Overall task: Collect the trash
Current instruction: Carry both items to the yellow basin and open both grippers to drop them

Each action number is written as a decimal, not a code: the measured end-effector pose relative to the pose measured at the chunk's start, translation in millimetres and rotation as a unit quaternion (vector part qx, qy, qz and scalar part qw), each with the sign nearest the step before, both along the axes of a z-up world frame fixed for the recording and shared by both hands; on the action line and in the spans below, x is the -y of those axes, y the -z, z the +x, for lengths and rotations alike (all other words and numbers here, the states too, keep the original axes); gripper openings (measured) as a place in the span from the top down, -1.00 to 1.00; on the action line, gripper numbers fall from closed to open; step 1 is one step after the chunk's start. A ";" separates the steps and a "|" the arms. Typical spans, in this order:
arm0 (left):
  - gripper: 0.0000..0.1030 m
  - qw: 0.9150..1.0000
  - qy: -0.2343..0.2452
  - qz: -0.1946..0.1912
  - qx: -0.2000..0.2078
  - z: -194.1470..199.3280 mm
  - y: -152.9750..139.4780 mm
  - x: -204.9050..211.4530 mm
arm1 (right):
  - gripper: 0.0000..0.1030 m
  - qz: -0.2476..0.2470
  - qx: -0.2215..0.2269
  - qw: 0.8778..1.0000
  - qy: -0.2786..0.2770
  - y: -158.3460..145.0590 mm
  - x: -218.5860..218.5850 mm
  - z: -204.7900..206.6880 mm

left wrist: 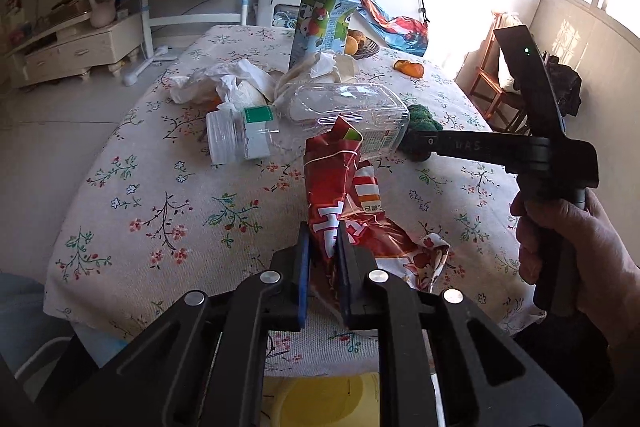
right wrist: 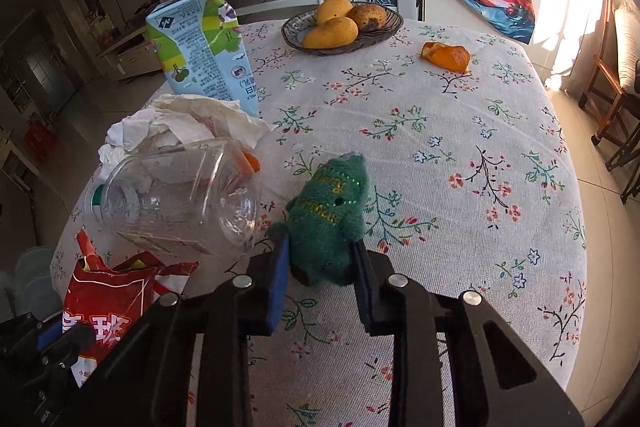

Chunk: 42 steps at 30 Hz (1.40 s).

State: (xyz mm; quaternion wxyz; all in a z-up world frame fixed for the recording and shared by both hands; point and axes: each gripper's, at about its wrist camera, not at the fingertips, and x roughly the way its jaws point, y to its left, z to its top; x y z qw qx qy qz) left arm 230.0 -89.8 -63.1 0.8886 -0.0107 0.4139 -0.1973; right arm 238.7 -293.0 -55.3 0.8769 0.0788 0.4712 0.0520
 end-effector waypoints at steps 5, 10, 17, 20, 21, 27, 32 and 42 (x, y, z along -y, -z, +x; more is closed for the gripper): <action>0.77 1.000 -0.009 0.002 0.012 -12.3 -5.0 -8.0 | 0.51 0.040 0.010 0.999 0.009 -11.7 6.4 -22.9; 0.77 1.000 -0.012 0.006 0.025 -29.1 -8.9 -15.7 | 0.50 0.070 0.033 0.997 -0.009 -28.6 -0.6 -62.8; 0.77 0.999 -0.020 0.001 0.030 -51.9 -12.5 -34.0 | 0.49 0.074 0.025 0.995 -0.056 -18.1 -39.5 -138.0; 0.77 0.999 -0.023 -0.002 0.030 -62.6 -12.5 -42.6 | 0.48 0.054 0.018 0.995 -0.087 -12.2 -58.9 -170.2; 0.77 0.999 -0.024 -0.002 0.030 -67.7 -10.4 -44.4 | 0.48 0.049 0.013 0.994 -0.096 -9.2 -64.6 -179.0; 0.77 0.999 -0.022 -0.011 0.029 -92.3 -11.9 -59.2 | 0.43 0.012 -0.030 0.989 -0.141 15.0 -93.3 -209.6; 0.77 0.999 -0.010 -0.010 0.033 -113.8 -13.0 -57.5 | 0.09 -0.019 -0.042 0.989 -0.141 27.8 -99.2 -213.8; 0.77 0.998 0.047 0.031 0.020 -152.7 2.9 -32.4 | -0.36 0.036 0.034 0.999 -0.018 -0.6 -48.1 -211.9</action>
